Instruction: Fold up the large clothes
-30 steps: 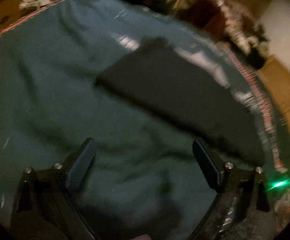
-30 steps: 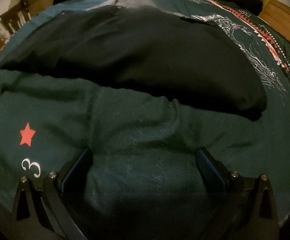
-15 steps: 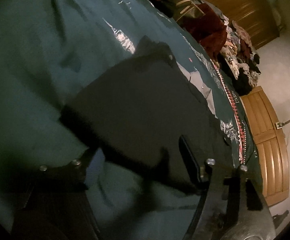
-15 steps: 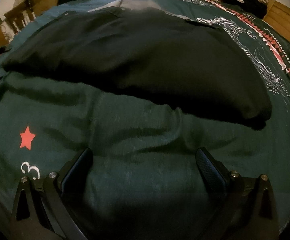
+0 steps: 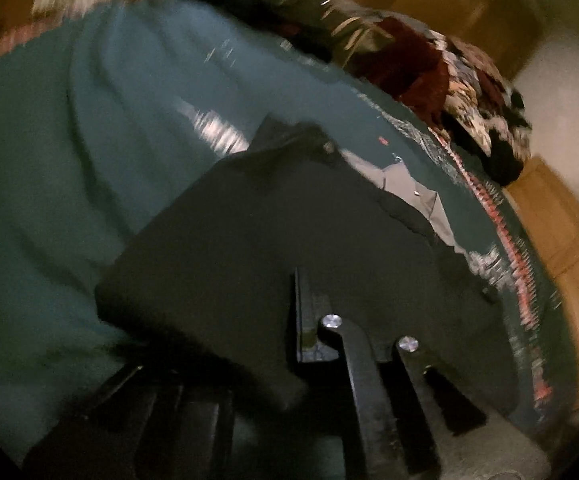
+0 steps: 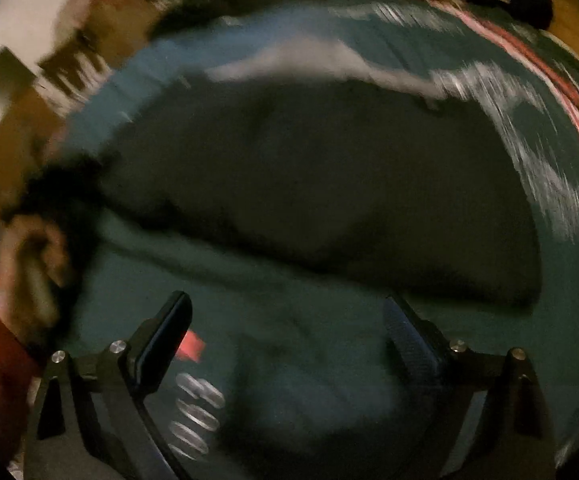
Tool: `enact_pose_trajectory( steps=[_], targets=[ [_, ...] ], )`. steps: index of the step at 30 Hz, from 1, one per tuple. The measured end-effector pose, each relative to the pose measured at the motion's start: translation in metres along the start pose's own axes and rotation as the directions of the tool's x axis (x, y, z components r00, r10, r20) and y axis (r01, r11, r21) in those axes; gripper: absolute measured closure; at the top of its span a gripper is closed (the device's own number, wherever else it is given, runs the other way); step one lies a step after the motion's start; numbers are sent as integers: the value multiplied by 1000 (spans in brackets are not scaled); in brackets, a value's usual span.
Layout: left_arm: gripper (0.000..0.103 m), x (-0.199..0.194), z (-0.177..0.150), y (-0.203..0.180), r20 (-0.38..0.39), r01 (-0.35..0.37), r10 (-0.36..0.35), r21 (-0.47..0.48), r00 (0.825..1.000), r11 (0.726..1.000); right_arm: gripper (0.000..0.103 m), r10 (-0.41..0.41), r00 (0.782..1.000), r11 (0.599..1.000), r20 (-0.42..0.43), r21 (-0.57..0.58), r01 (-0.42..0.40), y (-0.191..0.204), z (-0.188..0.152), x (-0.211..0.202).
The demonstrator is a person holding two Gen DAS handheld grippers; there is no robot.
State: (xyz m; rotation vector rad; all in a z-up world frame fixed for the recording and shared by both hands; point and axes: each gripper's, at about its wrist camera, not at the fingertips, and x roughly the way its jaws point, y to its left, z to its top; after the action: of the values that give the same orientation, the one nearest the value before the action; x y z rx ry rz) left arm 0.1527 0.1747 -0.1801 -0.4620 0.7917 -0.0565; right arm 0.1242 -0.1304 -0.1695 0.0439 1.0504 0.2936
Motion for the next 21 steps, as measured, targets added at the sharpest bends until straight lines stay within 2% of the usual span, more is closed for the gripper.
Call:
enact_pose_trajectory(
  steps=[2, 5, 7, 9, 11, 12, 14, 17, 20, 21],
  targets=[
    [99, -6, -1, -19, 51, -40, 35, 97, 998, 995, 4, 66, 997, 998, 29, -11, -65, 11, 33, -6],
    [99, -15, -3, -45, 120, -71, 45, 216, 992, 974, 3, 202, 979, 979, 3, -39, -201, 39, 99, 9],
    [99, -17, -6, -58, 149, -87, 46, 282, 988, 955, 3, 249, 967, 963, -53, -96, -253, 70, 152, 38],
    [99, -18, -10, -71, 172, -110, 51, 355, 984, 928, 4, 279, 946, 945, -165, -126, -301, 103, 193, 75],
    [99, -16, -16, -84, 190, -132, 54, 428, 980, 894, 4, 248, 944, 944, -219, -163, -286, 130, 217, 97],
    [98, -14, -18, -87, 194, -138, 54, 453, 980, 881, 4, 255, 923, 929, -289, -192, -317, 149, 232, 115],
    [98, -9, -20, -92, 198, -146, 54, 487, 979, 861, 5, 255, 895, 928, -366, -166, -332, 163, 246, 138],
    [98, -2, -21, -96, 197, -154, 57, 525, 979, 837, 5, 144, 905, 949, -400, -203, -240, 170, 260, 167],
    [98, 1, -24, -101, 204, -163, 53, 570, 978, 805, 6, 117, 891, 958, -438, -188, -218, 164, 260, 187],
    [98, 2, -25, -103, 203, -163, 51, 584, 978, 795, 12, 106, 893, 959, -437, -192, -207, 162, 260, 190]
  ],
)
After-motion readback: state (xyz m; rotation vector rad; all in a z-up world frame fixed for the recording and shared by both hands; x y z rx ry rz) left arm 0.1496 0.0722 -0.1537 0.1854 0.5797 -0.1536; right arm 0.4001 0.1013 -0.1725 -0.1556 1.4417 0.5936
